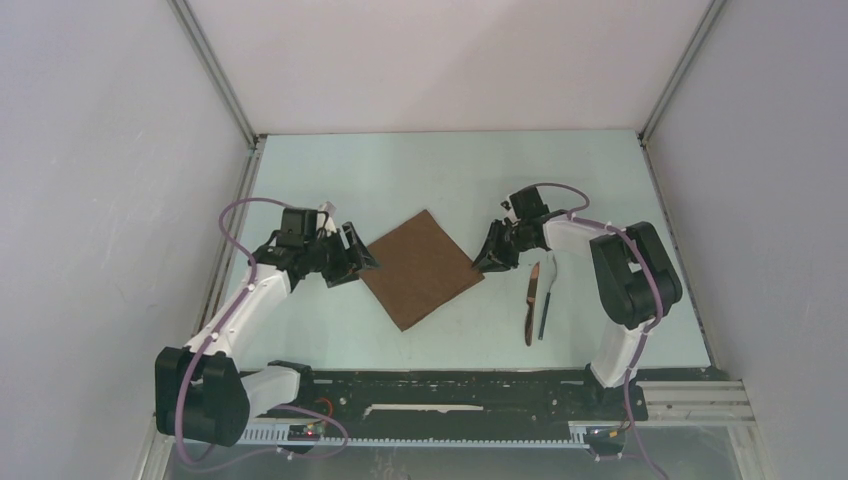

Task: Fold the napkin into a case and place the utensils inside
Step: Pick up the top corner of the square-folded napkin from the center of the board.

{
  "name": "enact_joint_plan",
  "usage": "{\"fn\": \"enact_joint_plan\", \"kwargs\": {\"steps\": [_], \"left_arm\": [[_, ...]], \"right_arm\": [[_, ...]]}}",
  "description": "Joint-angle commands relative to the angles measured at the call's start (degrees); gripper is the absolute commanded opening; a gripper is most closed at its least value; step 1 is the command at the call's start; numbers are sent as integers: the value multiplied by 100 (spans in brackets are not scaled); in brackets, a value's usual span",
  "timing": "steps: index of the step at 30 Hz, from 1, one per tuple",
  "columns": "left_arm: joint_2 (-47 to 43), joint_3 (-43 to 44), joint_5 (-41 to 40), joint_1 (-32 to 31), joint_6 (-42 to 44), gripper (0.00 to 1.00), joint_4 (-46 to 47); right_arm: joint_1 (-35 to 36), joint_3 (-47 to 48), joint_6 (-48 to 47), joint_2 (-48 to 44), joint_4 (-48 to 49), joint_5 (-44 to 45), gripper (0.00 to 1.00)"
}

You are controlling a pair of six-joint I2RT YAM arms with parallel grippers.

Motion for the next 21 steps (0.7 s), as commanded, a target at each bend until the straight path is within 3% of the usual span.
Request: {"fn": "enact_joint_plan", "kwargs": {"steps": [1, 21], "left_arm": [[-145, 35, 64, -22, -53, 73, 63], [-265, 22, 78, -20, -114, 73, 33]], "right_arm": [[5, -7, -86, -333, -34, 62, 31], [110, 93, -82, 82, 235, 29, 26]]}}
